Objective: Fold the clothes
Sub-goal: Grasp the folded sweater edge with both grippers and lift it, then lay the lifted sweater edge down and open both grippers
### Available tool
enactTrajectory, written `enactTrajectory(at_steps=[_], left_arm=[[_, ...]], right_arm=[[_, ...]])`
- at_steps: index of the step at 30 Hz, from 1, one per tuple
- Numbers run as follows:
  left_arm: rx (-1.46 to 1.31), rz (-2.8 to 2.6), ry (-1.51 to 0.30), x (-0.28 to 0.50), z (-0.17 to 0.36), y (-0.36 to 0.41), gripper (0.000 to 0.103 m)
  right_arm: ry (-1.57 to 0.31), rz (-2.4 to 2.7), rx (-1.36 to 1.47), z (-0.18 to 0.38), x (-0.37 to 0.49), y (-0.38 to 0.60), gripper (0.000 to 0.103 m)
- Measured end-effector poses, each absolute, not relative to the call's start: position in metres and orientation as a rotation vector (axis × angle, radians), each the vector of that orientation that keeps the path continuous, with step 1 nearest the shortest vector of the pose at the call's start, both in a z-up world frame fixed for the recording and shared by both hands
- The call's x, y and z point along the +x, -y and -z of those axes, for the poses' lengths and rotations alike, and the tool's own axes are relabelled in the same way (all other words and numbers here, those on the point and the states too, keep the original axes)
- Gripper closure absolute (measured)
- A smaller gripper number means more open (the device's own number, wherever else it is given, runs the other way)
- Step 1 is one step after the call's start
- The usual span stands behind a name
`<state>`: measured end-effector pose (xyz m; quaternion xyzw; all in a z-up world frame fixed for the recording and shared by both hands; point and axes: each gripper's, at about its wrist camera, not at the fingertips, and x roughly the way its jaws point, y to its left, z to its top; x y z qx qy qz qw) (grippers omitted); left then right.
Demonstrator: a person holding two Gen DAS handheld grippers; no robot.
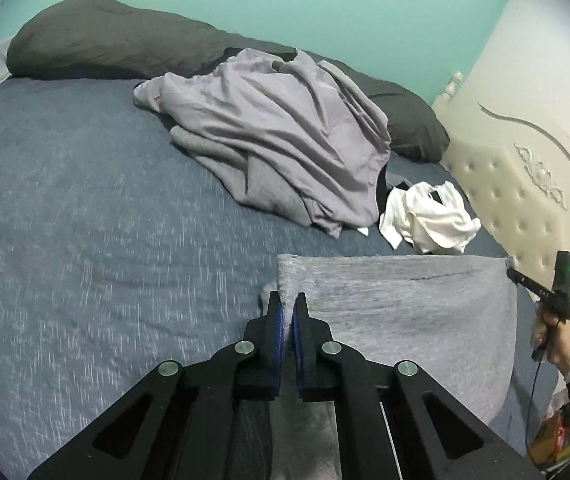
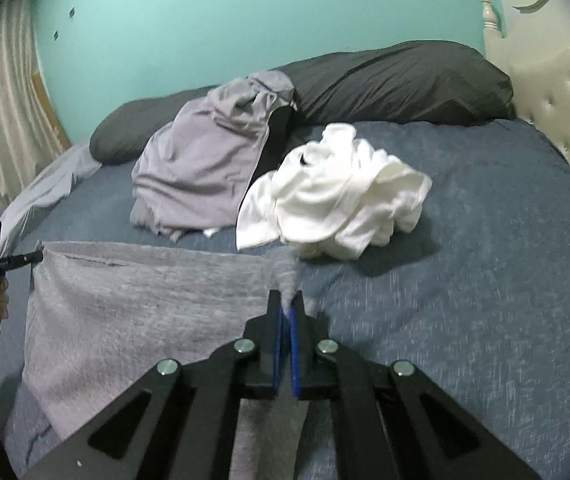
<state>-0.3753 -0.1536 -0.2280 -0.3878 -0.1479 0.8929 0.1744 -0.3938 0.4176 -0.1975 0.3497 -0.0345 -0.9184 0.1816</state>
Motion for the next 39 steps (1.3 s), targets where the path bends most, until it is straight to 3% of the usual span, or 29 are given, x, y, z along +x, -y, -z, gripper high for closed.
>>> enactTrajectory(at_steps=[25,28,30,34,36,39], left_arm=[[-1.352,-2.508,0.445,-0.441,0.310,0.146,0.096],[-1.322,-2.533,0.439,-0.436,0.299,0.149,0.083],[-1.294,-2.557,0.439,-0.433,0.289,0.152,0.082],[-1.258,-2.565,0.349,-0.432,0.273,0.138,0.078],[-1.282,-2.543,0.263,-0.435,0.273,0.125,0.074],[-1.322,-2.512,0.193,-0.439,0.282,0.110,0.073]], right_arm=[[-0.004,2.585,1.350,0.281,-0.487,-0.383,0.100],[0.030,2.603,1.350,0.279,-0.486,-0.387,0.092],[0.060,2.655,1.321,0.271,-0.481,-0.394,0.083],[0.120,2.642,1.225,0.252,-0.472,-0.397,0.080],[0.082,2.588,1.237,0.252,-0.473,-0.386,0.074],[0.016,2.525,1.329,0.262,-0.478,-0.368,0.074]])
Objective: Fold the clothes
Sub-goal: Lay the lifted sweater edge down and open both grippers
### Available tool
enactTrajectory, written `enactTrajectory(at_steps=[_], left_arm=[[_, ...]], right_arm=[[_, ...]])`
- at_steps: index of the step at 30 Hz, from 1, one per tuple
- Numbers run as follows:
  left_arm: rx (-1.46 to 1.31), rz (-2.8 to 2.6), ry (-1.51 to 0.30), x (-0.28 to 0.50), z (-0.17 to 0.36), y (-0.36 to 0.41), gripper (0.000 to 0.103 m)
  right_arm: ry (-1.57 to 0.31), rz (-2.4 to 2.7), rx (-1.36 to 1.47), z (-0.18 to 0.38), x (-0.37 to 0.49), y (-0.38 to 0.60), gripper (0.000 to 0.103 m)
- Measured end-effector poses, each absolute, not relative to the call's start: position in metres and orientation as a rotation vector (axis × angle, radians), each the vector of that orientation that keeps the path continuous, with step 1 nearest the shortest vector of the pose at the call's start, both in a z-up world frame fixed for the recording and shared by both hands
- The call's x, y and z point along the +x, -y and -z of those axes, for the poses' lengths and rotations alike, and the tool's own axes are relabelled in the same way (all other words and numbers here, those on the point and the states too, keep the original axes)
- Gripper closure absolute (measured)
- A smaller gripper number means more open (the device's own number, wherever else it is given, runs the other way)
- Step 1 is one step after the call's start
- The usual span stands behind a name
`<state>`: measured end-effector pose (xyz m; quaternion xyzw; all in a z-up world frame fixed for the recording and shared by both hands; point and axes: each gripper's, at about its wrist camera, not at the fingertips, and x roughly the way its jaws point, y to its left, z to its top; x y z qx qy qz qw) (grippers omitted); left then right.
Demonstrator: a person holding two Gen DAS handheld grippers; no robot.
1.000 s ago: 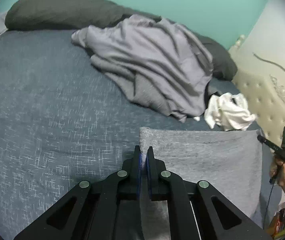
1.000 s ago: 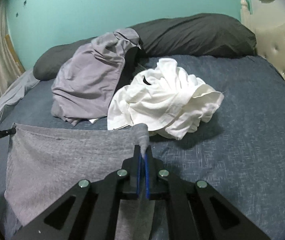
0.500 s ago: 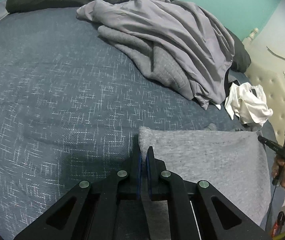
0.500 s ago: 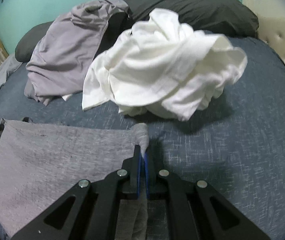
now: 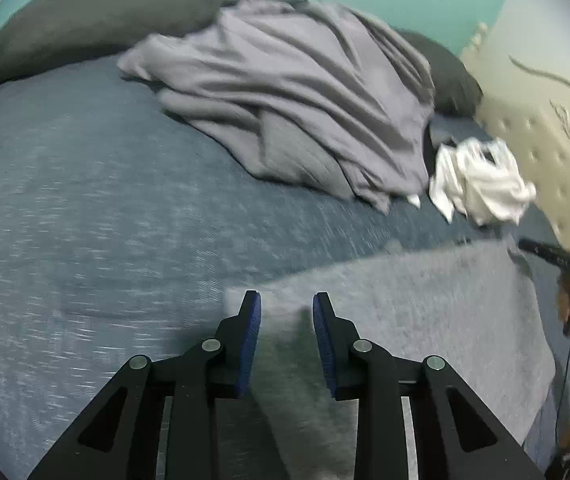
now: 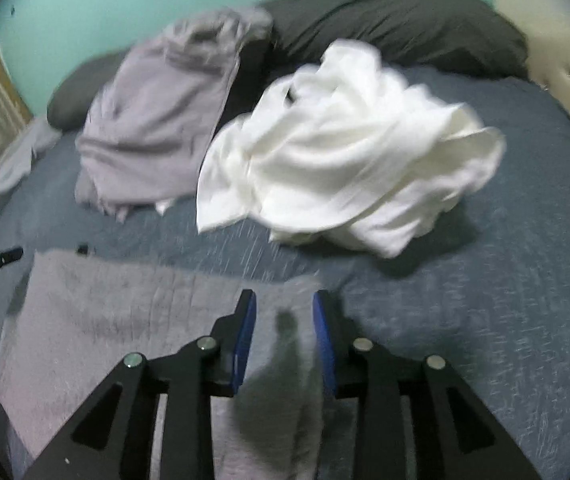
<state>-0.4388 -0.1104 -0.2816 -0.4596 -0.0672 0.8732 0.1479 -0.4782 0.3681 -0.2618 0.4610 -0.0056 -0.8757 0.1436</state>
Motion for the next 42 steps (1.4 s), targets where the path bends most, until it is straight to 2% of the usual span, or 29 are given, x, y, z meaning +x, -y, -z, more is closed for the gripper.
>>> enactTrajectory(at_steps=[8,9,11,13,17,21,27,29,31,33,35,42], left_arm=[[-1.390,-2.485,0.155,-0.448,0.304,0.104,0.073],[-1.387,-2.484,0.157,-0.448,0.305,0.104,0.073],[-1.381,-2.479,0.153,-0.447,0.307,0.104,0.084],[-1.373,-2.479,0.148,-0.445,0.308,0.103,0.103],[-1.338,-2.526,0.166,-0.440,0.300,0.110,0.103],[-1.326,-2.540,0.196,-0.436,0.294,0.119,0.103],[-1.324,-2.530,0.184,-0.439,0.288,0.110,0.103],[-1.326,-2.522,0.177,-0.440,0.287,0.107,0.103],[-1.340,-2.512,0.150,-0.442,0.288,0.100,0.101],[-1.338,-2.506,0.128,-0.442,0.287,0.095,0.098],[-1.333,-2.486,0.122,-0.442,0.286,0.089,0.091],[-1.344,-2.401,0.097,-0.442,0.287,0.063,0.081]], right_arm=[[-0.185,2.562,1.388,0.280,-0.486,-0.351,0.074],[-0.185,2.568,1.374,0.280,-0.485,-0.352,0.079],[-0.185,2.580,1.352,0.280,-0.484,-0.353,0.096],[-0.173,2.594,1.330,0.279,-0.481,-0.355,0.100],[-0.110,2.672,1.214,0.261,-0.471,-0.368,0.103],[-0.028,2.742,1.127,0.245,-0.461,-0.389,0.103],[0.080,2.573,1.203,0.255,-0.470,-0.382,0.102],[0.067,2.533,1.230,0.261,-0.474,-0.367,0.101],[0.055,2.500,1.271,0.267,-0.476,-0.352,0.094],[0.036,2.466,1.312,0.273,-0.478,-0.338,0.077],[-0.008,2.432,1.298,0.271,-0.479,-0.323,0.076],[-0.165,2.195,1.350,0.275,-0.477,-0.251,0.076]])
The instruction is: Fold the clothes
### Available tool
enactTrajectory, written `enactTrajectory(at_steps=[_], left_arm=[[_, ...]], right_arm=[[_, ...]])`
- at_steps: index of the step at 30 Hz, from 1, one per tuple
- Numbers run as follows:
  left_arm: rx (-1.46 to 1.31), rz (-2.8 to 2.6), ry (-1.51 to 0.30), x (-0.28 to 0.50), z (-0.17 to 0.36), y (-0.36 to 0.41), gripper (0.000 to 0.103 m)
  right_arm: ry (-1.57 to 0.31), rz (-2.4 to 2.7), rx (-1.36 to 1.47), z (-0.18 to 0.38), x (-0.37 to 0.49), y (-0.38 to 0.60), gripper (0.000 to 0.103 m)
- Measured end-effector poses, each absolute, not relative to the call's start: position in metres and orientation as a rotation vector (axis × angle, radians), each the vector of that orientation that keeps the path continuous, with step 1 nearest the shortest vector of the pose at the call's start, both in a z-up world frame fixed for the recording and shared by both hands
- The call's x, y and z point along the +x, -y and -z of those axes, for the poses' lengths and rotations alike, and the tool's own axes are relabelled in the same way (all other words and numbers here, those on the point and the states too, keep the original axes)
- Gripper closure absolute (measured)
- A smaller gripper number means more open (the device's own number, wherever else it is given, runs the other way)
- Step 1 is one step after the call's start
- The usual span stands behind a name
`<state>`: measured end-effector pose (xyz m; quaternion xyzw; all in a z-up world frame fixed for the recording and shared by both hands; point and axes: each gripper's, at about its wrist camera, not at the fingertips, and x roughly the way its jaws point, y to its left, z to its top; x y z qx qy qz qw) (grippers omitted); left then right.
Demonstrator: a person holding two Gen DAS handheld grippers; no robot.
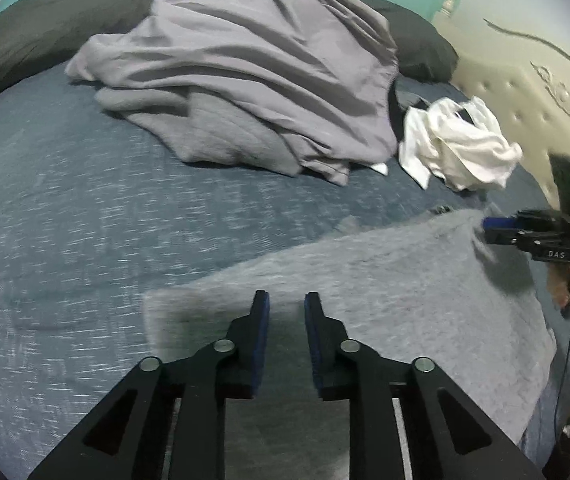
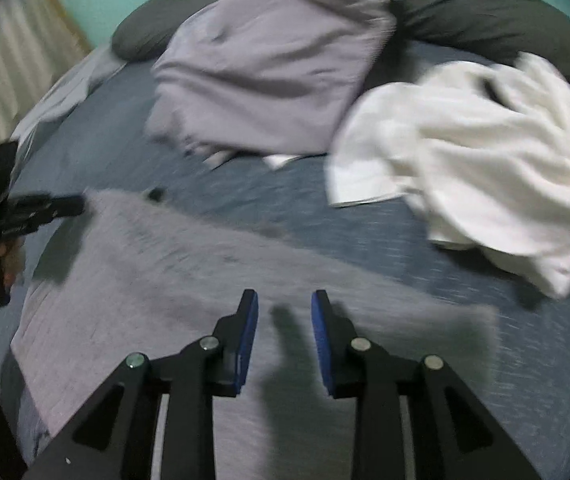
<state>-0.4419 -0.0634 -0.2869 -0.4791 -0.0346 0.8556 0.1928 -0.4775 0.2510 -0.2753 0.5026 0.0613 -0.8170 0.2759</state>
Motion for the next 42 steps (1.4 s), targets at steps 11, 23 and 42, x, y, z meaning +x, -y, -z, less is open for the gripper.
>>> enactTrajectory(at_steps=[11,23,42], left_arm=[[-1.357,-2.400,0.147,-0.436,0.294,0.072,0.080],[-1.347,-2.409,0.161,-0.434,0.294,0.075,0.080],[-1.379,-2.534,0.207,-0.433,0.293,0.102,0.076]], right_arm=[[-0.428,2.115,1.438,0.309,-0.471,-0.196,0.075],[-0.525,2.154,1.339,0.316,-0.460,-0.185,0.101],[-0.485,2.308,1.160,0.284,-0.464,-0.200,0.102]])
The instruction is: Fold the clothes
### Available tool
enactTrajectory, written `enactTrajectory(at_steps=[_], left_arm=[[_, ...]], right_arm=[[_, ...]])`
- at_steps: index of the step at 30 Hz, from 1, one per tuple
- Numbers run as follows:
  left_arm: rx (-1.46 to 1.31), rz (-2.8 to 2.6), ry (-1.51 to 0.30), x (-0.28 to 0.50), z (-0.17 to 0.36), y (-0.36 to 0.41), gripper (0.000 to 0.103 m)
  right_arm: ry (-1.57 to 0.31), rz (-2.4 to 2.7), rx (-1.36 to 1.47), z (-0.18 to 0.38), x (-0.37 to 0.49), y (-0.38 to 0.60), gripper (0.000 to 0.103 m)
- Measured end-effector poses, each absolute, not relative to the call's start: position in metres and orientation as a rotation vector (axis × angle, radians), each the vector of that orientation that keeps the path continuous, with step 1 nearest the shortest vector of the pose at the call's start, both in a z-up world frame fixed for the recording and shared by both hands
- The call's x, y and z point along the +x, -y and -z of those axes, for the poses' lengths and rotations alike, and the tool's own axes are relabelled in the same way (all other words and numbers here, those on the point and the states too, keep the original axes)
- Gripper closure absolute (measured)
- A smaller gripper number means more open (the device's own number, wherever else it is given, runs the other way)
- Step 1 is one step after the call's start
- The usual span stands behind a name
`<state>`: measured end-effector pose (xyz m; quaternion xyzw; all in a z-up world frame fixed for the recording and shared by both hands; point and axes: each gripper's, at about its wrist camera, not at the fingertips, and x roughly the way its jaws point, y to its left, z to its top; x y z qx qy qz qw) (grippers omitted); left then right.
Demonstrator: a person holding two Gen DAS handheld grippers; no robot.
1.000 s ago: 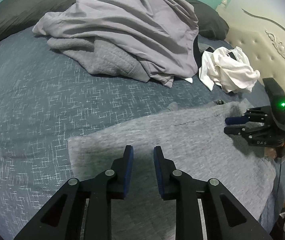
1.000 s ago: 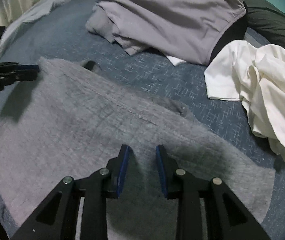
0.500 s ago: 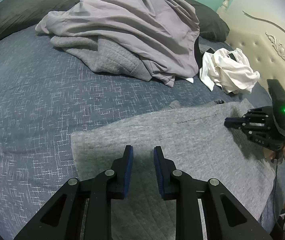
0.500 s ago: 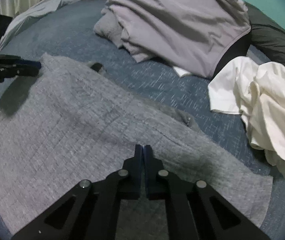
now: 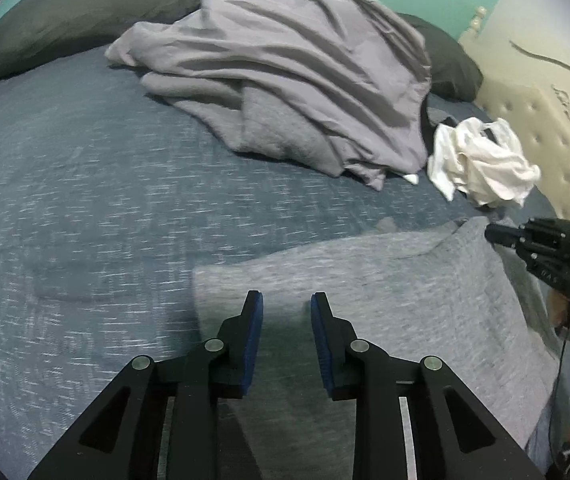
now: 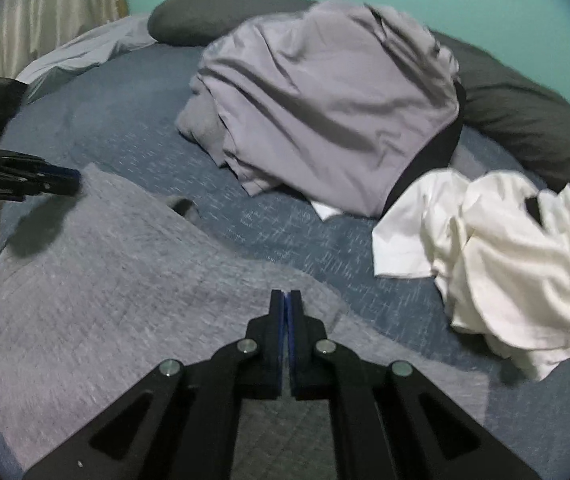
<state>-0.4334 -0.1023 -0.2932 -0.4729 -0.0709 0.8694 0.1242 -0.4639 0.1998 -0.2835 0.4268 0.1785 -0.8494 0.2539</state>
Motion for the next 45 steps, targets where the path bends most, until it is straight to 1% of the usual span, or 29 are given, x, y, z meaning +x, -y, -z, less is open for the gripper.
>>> enactTrajectory(at_steps=[3,5,6,11,14,15,16,17,18,19,29,34,38,42,43,45], left_arm=[[-1.372,-2.579,0.253,-0.433,0.292,0.117,0.075],[-1.375,-2.588,0.280,-0.433,0.295,0.124,0.068],[-1.381,-2.586,0.295,-0.432,0.297,0.127,0.064],[-1.418,-2.547,0.352,-0.436,0.311,0.135,0.063],[-1.411,-2.526,0.385,-0.438,0.316,0.137,0.064],[-1.408,-2.521,0.387,-0.438,0.317,0.138,0.072],[-1.405,-2.515,0.390,-0.439,0.318,0.138,0.086],[-1.404,-2.514,0.388,-0.439,0.319,0.139,0.090],[-1.397,-2.506,0.387,-0.440,0.319,0.138,0.097],[-1.389,-2.505,0.384,-0.438,0.318,0.136,0.099],[-1.233,-2.614,0.426,-0.424,0.289,0.154,0.100],[-1.266,-2.629,0.433,-0.432,0.296,0.155,0.100],[-1.353,-2.600,0.414,-0.444,0.314,0.147,0.100],[-1.386,-2.586,0.420,-0.447,0.322,0.145,0.100],[-1.389,-2.585,0.420,-0.447,0.322,0.145,0.097],[-1.381,-2.583,0.447,-0.445,0.320,0.148,0.097]], right_arm=[[-0.517,2.288,1.235,0.301,-0.472,-0.194,0.102],[-0.538,2.279,1.261,0.310,-0.474,-0.191,0.102],[-0.540,2.273,1.278,0.314,-0.475,-0.190,0.102],[-0.560,2.269,1.288,0.316,-0.477,-0.190,0.102],[-0.561,2.279,1.276,0.314,-0.477,-0.190,0.102],[-0.557,2.286,1.270,0.313,-0.477,-0.191,0.102],[-0.551,2.294,1.262,0.311,-0.477,-0.192,0.102],[-0.545,2.304,1.249,0.309,-0.476,-0.194,0.102],[-0.540,2.312,1.237,0.307,-0.476,-0.195,0.102],[-0.540,2.316,1.231,0.306,-0.476,-0.195,0.102],[-0.519,2.386,1.138,0.288,-0.473,-0.201,0.102],[-0.540,2.397,1.144,0.290,-0.472,-0.195,0.102],[-0.542,2.352,1.240,0.308,-0.480,-0.192,0.102],[-0.427,2.326,1.299,0.312,-0.492,-0.197,0.101],[-0.379,2.316,1.306,0.309,-0.494,-0.201,0.101],[-0.308,2.331,1.295,0.299,-0.497,-0.211,0.101]])
